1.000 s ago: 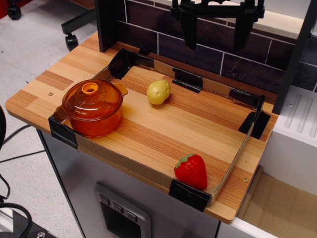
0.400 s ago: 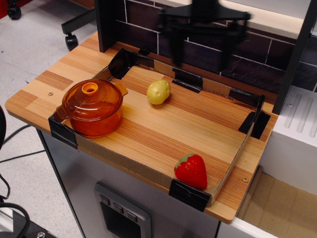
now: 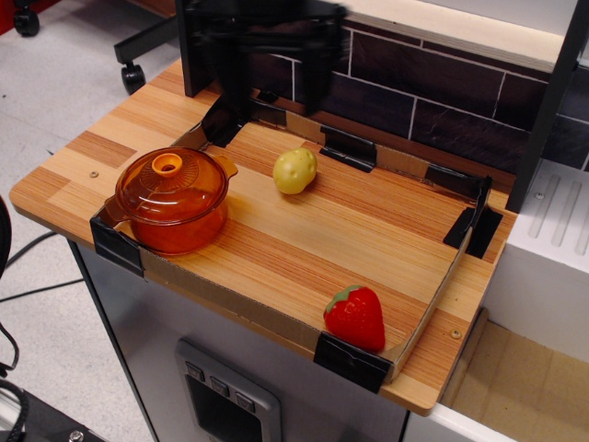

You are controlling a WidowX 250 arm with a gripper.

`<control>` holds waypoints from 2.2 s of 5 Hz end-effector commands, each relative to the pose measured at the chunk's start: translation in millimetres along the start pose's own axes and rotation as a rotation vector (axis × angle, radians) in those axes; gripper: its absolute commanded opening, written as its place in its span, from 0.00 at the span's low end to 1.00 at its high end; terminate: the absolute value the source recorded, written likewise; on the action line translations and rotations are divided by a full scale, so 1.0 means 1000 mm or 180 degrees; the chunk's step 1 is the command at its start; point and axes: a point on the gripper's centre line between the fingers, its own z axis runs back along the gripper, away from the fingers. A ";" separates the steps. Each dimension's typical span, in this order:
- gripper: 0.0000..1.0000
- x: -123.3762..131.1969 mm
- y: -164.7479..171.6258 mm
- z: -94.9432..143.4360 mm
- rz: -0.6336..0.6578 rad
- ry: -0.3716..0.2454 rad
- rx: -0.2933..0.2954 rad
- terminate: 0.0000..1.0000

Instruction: Take lid off pot

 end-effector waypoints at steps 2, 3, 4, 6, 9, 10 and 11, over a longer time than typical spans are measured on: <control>1.00 -0.010 0.055 -0.013 -0.0326 0.0189 0.0066 0.00; 1.00 -0.012 0.067 -0.026 -0.0359 0.0233 0.0104 0.00; 1.00 -0.013 0.073 -0.033 -0.0409 0.0199 0.0162 0.00; 1.00 -0.015 0.076 -0.043 -0.0441 0.0207 0.0191 0.00; 0.00 -0.013 0.081 -0.053 -0.0433 0.0145 0.0256 0.00; 0.00 -0.012 0.084 -0.043 -0.0381 0.0102 0.0260 0.00; 0.00 -0.009 0.087 -0.021 -0.0292 0.0080 0.0314 0.00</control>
